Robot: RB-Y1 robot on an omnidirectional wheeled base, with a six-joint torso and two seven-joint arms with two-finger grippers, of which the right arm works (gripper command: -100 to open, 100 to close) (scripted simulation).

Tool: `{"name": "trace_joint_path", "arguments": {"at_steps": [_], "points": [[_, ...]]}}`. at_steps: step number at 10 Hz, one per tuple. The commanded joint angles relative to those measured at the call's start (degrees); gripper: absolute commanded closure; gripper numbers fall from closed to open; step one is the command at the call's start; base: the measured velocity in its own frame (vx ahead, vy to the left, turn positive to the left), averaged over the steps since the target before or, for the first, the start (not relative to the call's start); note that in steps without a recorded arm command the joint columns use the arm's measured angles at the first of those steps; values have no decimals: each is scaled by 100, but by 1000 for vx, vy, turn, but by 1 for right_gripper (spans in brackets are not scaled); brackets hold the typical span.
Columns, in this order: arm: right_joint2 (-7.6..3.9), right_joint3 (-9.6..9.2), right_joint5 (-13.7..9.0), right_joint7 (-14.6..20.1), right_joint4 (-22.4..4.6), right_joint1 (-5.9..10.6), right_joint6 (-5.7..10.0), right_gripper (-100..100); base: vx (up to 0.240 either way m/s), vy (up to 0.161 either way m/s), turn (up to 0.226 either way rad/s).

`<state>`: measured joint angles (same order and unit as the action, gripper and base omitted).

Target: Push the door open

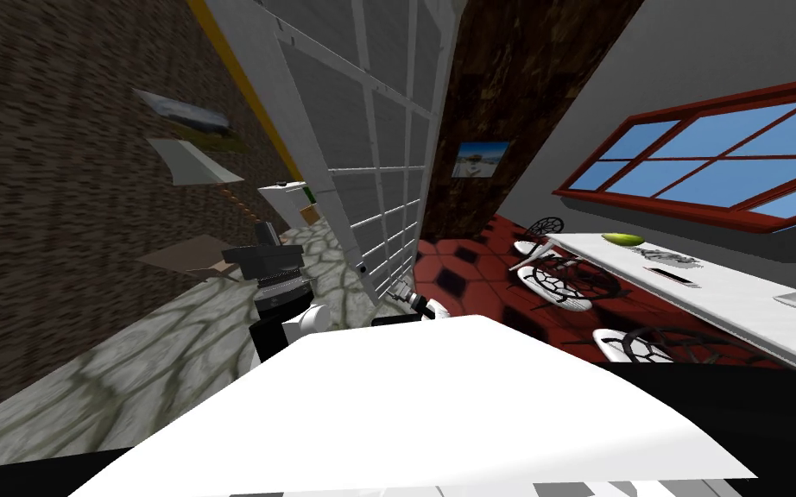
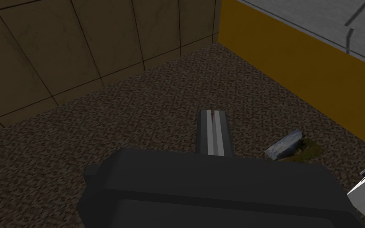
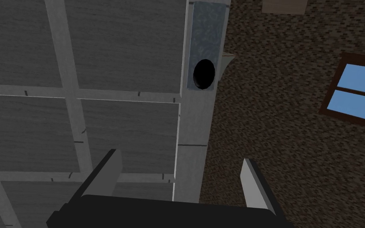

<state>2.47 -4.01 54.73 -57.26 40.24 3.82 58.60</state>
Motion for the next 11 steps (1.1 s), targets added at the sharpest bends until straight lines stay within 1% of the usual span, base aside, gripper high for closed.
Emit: {"name": "trace_joint_path", "arguments": {"at_steps": [1, 5, 7, 9, 11], "points": [[-41, -7, 3, 7, 17, -7, -1, -100, 194, -101, -20], [-187, -37, 10, 12, 27, -15, 3, -100, 197, -78, -29], [-298, -66, 15, 16, 36, -23, 6, -100, 177, -56, -38], [-434, -107, 24, 23, 49, -34, 11, -100, 208, -20, -49], [-615, -183, 40, 36, 75, -55, 21, -100, 189, 8, -79]]}}
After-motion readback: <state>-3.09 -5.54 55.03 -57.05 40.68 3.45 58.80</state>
